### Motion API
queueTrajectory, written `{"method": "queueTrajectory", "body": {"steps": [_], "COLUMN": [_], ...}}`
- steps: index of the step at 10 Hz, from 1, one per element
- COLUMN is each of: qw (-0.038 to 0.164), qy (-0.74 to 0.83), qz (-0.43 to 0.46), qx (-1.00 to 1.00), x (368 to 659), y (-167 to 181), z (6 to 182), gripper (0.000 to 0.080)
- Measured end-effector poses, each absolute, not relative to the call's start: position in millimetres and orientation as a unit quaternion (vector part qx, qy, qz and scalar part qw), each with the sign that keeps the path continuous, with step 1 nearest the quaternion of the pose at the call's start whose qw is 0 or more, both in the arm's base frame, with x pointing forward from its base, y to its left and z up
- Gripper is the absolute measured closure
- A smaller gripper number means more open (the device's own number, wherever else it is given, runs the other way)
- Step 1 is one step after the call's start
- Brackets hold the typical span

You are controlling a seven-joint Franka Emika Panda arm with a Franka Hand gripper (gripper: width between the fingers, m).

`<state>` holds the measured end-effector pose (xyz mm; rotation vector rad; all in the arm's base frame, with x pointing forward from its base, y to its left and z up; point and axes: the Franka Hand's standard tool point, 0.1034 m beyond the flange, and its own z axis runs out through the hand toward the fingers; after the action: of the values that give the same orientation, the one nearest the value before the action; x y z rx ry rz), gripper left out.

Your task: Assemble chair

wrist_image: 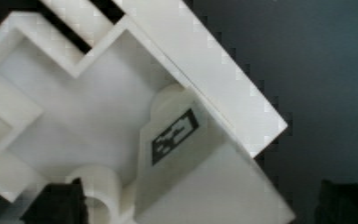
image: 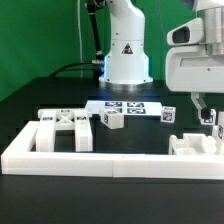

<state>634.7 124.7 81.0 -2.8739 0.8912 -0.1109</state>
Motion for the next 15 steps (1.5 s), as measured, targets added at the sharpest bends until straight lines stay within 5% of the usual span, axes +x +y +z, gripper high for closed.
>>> {"method": "queueTrajectory", "body": {"steps": [7, 9, 15], "qw": [0.023, 0.023, 0.039], "qy": [0.023, 0.024, 0.175], "qz": [-0.053, -0.053, -0.049], "qx": [-0.998, -0.998, -0.983], "x": [637.9, 637.8, 637.9], "y": [121.2, 121.2, 120.4], "z": [80.8, 80.7, 80.3], "gripper": [0.0153, 0.0461, 0.0508]}}
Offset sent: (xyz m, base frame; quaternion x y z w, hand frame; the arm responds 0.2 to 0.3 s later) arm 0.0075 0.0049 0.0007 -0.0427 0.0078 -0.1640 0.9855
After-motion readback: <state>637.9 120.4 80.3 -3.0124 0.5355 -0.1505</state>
